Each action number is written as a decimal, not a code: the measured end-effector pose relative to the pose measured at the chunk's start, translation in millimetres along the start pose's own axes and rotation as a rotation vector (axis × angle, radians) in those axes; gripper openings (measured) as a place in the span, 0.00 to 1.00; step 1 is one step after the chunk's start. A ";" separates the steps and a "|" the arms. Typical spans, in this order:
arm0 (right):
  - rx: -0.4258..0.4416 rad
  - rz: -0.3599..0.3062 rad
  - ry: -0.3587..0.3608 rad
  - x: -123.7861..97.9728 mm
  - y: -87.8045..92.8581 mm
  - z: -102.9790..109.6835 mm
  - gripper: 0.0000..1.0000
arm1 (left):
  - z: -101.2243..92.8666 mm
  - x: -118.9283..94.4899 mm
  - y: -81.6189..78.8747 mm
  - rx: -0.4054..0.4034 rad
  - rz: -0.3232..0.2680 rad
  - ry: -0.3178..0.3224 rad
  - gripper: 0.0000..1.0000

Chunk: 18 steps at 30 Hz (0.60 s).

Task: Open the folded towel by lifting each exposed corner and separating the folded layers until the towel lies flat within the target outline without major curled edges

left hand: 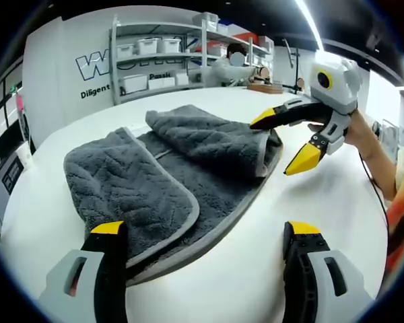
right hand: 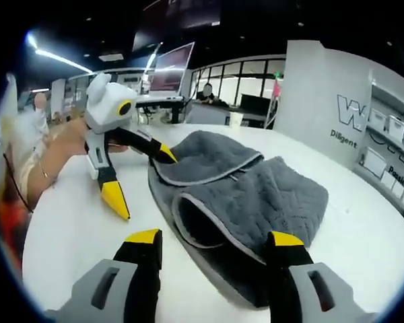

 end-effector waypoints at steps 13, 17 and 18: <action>0.031 -0.116 0.064 4.6 -15.3 10.3 0.52 | -1.7 -0.6 -1.5 0.001 -0.014 0.015 0.94; -0.006 -0.140 0.101 7.8 -19.7 15.4 0.44 | -1.5 -0.5 -1.6 0.000 -0.015 0.015 0.94; -0.007 -0.143 0.100 8.5 -20.2 16.5 0.44 | -1.4 -0.4 -1.5 0.000 -0.015 0.015 0.94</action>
Point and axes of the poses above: the point that each gripper's makers call its tool centre point, and the gripper's own axes: x roughly forward along the fingers, z roughly to its left, y roughly out of its underside, the point moved 9 cm from there along -x, roughly backward along the fingers, and after that the axes turned 11 degrees about y, right-handed, at the moved point
